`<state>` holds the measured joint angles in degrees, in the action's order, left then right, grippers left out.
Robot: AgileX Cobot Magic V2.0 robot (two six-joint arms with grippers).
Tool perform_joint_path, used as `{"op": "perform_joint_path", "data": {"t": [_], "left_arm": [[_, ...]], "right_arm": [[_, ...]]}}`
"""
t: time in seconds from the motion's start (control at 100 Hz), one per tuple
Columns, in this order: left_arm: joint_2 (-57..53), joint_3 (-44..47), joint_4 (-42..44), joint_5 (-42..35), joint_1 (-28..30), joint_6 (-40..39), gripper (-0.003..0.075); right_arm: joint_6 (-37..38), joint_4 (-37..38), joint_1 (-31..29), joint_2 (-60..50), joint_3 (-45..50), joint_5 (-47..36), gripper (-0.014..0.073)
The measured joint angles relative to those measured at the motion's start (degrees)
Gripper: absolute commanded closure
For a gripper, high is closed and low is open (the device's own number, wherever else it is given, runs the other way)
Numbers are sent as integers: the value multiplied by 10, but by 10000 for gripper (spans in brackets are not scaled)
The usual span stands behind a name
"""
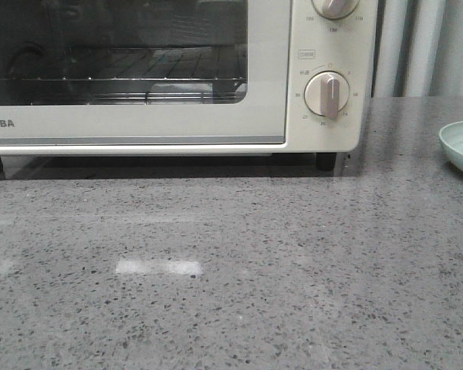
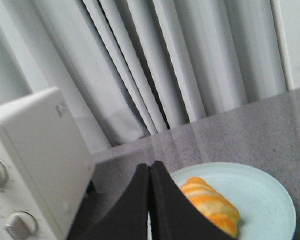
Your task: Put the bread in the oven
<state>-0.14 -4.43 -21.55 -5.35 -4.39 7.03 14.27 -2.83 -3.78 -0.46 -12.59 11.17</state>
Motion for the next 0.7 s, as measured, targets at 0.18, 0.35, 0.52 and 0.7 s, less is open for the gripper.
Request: {"op": "perform_joint_path", "data": {"t": [0.18,0.35,0.52,0.7], "left_arm": [[0,-54,0,23,0,0,741],[2,-125,1,113,-10,2,741],[55,-202,4,183,-36,36,741],[152,-266,6,213,-74,54,741]], "right_arm": [[0,-9,1,-1,-71,53,662],[-12,-22,1,3,-120,135,662],[-86,-37,1,68,-170,238,662],[-121,-46,1,143,-225,298,662]]}}
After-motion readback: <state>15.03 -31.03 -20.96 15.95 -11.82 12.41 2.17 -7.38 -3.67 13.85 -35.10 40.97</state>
